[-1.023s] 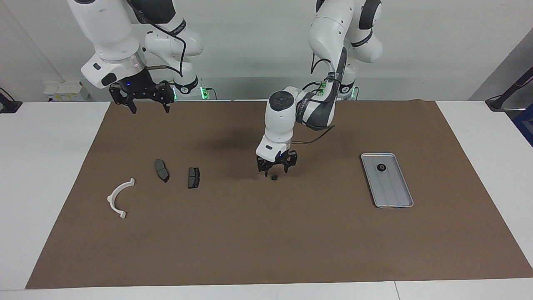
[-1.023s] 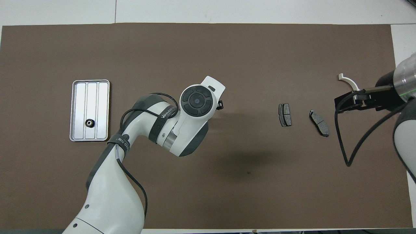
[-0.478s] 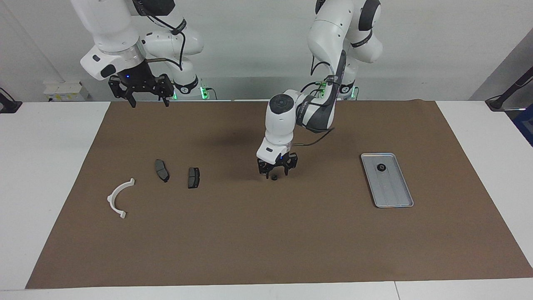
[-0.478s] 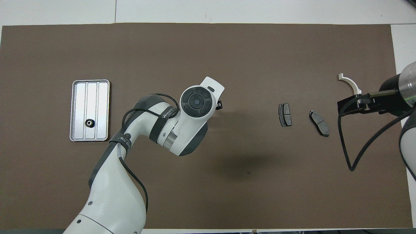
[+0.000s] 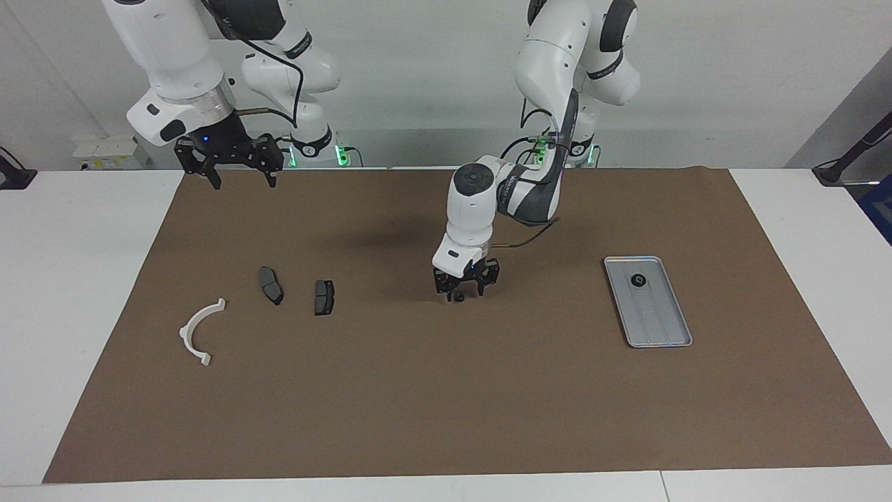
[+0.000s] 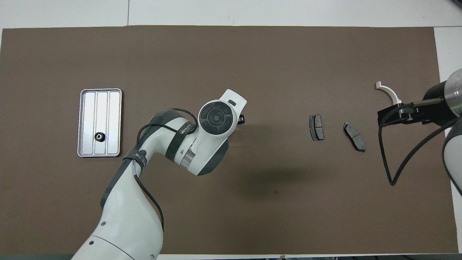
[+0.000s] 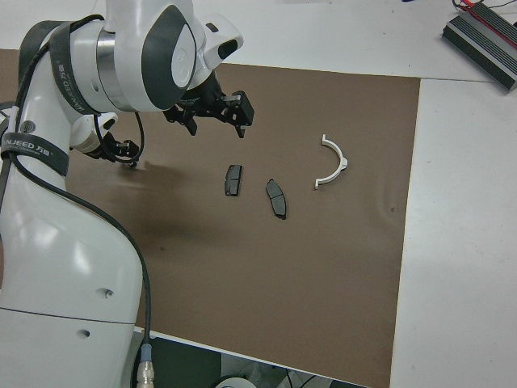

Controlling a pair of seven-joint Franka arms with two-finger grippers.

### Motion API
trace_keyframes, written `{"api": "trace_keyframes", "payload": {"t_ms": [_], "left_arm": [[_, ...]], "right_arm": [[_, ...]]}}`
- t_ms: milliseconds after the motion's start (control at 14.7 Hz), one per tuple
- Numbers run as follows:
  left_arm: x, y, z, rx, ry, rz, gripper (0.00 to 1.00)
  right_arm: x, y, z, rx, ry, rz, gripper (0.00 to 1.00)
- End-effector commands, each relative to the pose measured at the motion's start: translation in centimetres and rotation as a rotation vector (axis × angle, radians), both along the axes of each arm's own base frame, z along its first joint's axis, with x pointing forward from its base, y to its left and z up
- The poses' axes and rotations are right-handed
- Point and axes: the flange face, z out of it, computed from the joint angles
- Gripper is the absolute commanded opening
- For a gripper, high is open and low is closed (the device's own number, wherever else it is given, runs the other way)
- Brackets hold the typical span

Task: Pick bearing gear from pile to tray
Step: 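Carry the black nut over the silver tray with the left gripper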

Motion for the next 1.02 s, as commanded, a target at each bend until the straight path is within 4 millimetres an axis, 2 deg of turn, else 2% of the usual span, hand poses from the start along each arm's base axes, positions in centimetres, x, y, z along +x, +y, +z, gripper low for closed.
{"api": "trace_keyframes", "payload": {"t_ms": [0, 750, 819, 955], "left_arm": [[-0.2, 0.2, -0.1, 0.005, -0.021, 0.002, 0.76], [-1.1, 0.7, -1.3, 0.0, -0.025, -0.003, 0.75], [-1.1, 0.7, -1.2, 0.0, -0.025, -0.003, 0.65], [-1.2, 0.5, -1.2, 0.002, -0.023, -0.006, 0.31]], "right_arm": [[-0.4, -0.4, -0.2, 0.018, -0.007, 0.017, 1.0], [-0.4, -0.4, 0.0, 0.019, -0.007, 0.01, 1.0], [-0.4, -0.5, 0.0, 0.019, -0.007, 0.01, 1.0], [-0.4, -0.7, 0.0, 0.019, -0.007, 0.006, 1.0]]}}
